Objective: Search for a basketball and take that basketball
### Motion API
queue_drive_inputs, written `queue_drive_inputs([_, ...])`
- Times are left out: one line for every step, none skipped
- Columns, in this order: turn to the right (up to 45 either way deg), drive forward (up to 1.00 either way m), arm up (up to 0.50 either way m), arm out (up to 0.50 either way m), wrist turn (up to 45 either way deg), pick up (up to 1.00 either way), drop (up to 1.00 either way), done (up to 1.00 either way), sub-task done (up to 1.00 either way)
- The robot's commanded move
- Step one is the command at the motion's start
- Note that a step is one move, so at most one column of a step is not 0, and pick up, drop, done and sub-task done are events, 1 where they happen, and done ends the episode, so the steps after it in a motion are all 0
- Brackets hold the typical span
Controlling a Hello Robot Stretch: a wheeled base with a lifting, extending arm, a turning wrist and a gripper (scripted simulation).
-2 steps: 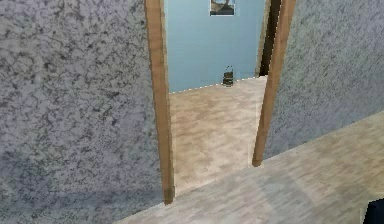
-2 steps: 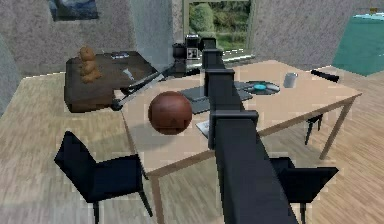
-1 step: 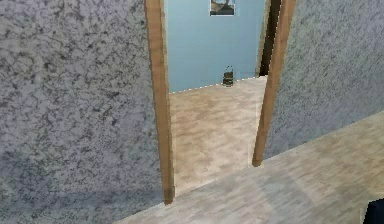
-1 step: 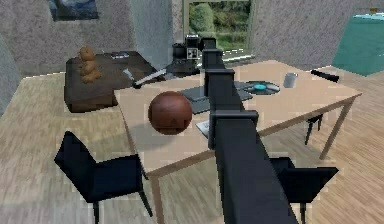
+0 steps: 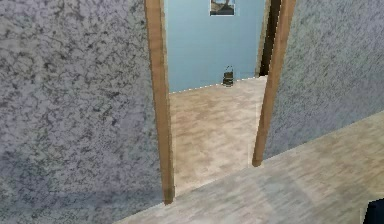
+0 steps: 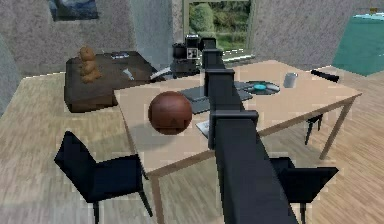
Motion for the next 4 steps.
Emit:
queue_drive_inputs([0.0,0.00,-0.24,0.00,0.0,0.00,0.00,0.00,0.00])
queue_drive_inputs([0.0,0.00,0.00,0.00,0.0,1.00,0.00,0.00,0.00])
queue_drive_inputs([0.0,0.00,0.10,0.00,0.0,0.00,0.00,0.00,0.00])
queue_drive_inputs([0.0,0.00,0.00,0.00,0.0,0.00,0.00,1.00,0.00])
